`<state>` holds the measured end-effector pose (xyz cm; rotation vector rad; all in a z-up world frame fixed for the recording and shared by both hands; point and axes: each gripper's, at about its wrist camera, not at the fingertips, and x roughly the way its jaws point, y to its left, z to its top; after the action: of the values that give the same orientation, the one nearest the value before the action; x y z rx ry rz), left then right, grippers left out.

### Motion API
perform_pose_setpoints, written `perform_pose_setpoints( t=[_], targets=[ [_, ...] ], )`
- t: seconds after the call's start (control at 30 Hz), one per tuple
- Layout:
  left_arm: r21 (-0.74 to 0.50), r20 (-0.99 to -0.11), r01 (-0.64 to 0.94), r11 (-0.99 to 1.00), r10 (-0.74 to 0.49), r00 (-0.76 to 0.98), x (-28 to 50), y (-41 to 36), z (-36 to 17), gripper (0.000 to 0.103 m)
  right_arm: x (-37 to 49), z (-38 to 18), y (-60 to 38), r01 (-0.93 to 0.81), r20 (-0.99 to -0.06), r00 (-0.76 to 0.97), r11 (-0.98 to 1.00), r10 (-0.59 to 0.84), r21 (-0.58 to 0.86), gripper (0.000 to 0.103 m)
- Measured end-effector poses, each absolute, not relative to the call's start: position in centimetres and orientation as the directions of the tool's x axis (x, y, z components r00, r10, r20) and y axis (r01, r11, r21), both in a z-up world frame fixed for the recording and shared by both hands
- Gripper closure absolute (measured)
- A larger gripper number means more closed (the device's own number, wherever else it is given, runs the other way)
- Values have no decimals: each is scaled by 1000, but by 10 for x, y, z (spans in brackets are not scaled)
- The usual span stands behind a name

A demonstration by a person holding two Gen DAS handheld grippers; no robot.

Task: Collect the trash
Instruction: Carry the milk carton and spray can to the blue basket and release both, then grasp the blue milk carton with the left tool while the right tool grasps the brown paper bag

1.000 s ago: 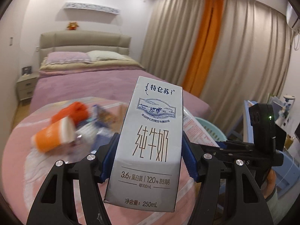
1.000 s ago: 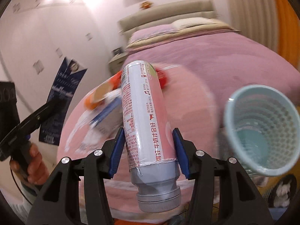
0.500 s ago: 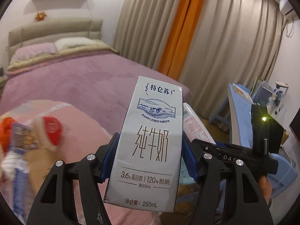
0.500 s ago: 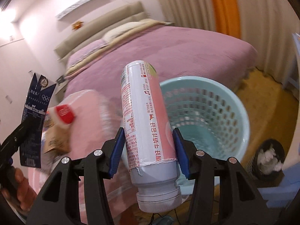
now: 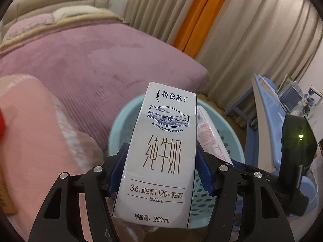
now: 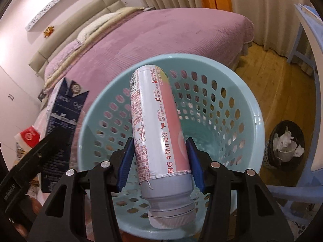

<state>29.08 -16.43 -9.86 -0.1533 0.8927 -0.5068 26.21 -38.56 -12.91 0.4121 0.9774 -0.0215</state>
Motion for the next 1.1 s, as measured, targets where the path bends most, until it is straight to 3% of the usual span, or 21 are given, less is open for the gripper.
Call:
perform_pose_setpoints(
  t=[0.1, 0.3, 0.57, 0.83, 1.1],
  targets=[
    [-328, -723, 350, 877, -472, 504, 293, -171, -107, 41, 263, -134, -388, 209, -812, 562, 923, 158, 324, 53],
    [-319, -710, 349, 881, -466, 527, 285, -165, -98, 28, 260, -128, -390, 213, -802, 581, 925, 139, 315, 51],
    [-346, -646, 352, 870, -493, 583, 256, -142, -69, 28, 246, -110, -375, 158, -779, 605, 933, 167, 322, 51],
    [-384, -526, 317, 867, -488, 697, 207, -83, -16, 28, 211, -50, -317, -6, -690, 693, 958, 211, 286, 51],
    [-355, -467, 194, 914, -353, 811, 146, 4, 18, 28, 188, -20, -246, -192, -634, 703, 945, 322, 266, 51]
  ],
)
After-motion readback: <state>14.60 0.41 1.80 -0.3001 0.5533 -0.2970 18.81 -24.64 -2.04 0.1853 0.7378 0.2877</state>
